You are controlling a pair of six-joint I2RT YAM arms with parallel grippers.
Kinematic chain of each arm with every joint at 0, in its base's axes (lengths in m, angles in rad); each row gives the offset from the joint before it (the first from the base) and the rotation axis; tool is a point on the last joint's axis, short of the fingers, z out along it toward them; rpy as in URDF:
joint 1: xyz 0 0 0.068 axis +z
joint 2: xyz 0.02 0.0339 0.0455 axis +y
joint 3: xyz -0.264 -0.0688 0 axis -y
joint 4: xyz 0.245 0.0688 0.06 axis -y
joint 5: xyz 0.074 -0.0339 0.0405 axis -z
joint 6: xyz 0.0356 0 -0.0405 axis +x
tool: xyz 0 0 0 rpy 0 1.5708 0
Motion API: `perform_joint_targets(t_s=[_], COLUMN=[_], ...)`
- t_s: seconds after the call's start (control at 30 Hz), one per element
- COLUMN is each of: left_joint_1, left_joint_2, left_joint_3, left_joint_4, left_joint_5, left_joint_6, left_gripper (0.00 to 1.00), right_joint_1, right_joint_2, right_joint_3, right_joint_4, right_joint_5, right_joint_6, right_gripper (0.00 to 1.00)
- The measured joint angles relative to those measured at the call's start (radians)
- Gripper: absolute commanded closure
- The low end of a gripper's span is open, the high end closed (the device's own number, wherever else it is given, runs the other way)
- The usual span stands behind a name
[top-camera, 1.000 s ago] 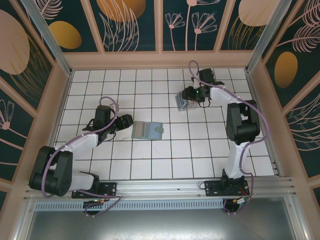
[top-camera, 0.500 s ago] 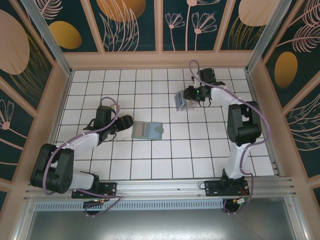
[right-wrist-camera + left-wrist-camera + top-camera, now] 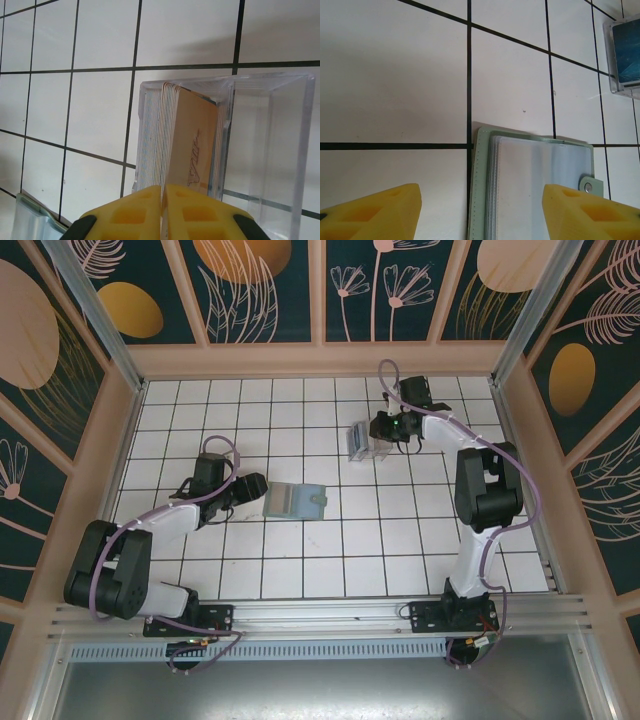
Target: Put the credit cards into the card holder
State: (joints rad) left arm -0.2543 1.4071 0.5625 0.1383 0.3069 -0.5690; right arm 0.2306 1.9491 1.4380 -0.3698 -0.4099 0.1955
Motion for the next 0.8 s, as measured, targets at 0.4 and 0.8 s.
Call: perform_joint_targets(t_s=[0.4, 0.8], left_joint_1=[0.000, 0.000], left_joint_2=[0.014, 0.023], left_joint_3=[0.000, 0.000], left_joint_4=[0.000, 0.000], left_joint_5=[0.000, 0.000], left_joint_6=[0.000, 0.000], left_gripper=[0.34, 0.34], right_joint_1=[0.000, 0.047], right_joint_2=[-0.032, -0.031], right_joint_3=[-0.027, 0.018], right_joint_4=[-0.001, -0.044], right_joint_5=[0.074, 0.198], right_joint_6=[0.009, 0.005], right_gripper=[0.68, 0.42])
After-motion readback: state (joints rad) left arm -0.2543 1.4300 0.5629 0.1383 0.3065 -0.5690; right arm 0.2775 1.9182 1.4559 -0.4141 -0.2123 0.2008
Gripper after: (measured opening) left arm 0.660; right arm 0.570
